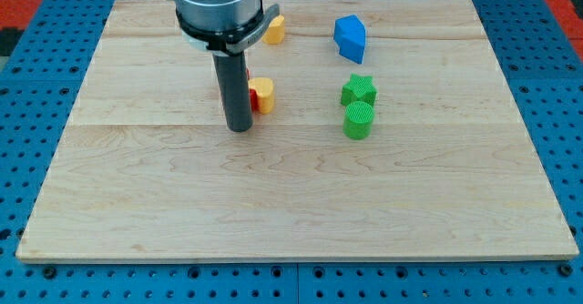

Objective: Place the red star left of the yellow heart

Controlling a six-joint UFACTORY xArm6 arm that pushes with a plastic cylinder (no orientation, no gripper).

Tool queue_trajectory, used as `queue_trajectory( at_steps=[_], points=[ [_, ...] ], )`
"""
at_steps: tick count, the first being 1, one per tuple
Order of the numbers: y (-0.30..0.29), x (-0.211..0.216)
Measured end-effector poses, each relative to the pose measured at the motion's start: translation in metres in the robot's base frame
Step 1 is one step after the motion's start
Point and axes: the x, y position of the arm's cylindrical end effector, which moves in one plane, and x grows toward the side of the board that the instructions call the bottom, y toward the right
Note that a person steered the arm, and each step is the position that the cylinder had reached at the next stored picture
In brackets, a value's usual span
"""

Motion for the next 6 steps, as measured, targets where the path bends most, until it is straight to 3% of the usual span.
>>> queue_trajectory(
  at_steps=[3, 4, 6],
  points=[
    [-0.006, -0.046],
    [-0.012, -0.023],
    [0.053, -0.029]
  ],
)
